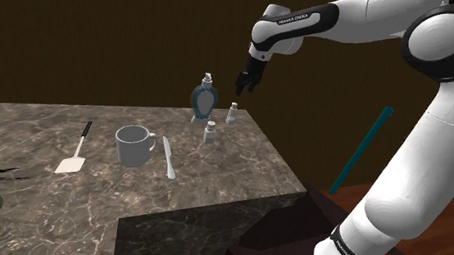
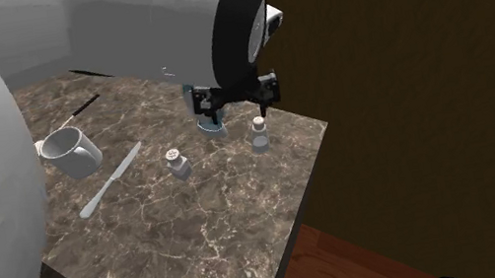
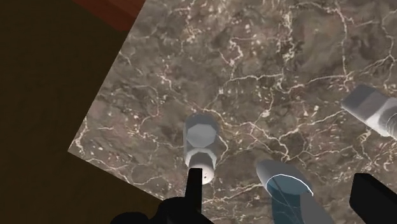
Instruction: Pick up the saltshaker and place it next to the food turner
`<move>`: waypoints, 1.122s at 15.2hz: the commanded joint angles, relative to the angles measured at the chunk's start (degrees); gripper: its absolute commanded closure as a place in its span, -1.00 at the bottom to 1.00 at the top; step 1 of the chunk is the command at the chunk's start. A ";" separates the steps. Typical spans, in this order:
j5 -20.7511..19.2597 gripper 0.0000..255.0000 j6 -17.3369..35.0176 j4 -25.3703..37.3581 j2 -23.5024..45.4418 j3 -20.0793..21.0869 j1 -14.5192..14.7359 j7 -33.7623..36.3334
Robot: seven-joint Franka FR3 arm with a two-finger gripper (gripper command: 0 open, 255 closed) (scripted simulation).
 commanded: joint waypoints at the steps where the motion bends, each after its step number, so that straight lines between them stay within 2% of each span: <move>1: 0.67 -1.00 0.19 3.65 4.32 -0.29 -0.45 -1.10; 7: 2.53 -1.00 -0.31 15.21 16.59 -0.57 -2.21 -3.77; 14: 3.08 -1.00 4.25 13.43 19.38 -0.27 -2.18 -4.12; 17: 3.08 -1.00 4.25 13.43 19.38 -0.27 -2.18 -4.12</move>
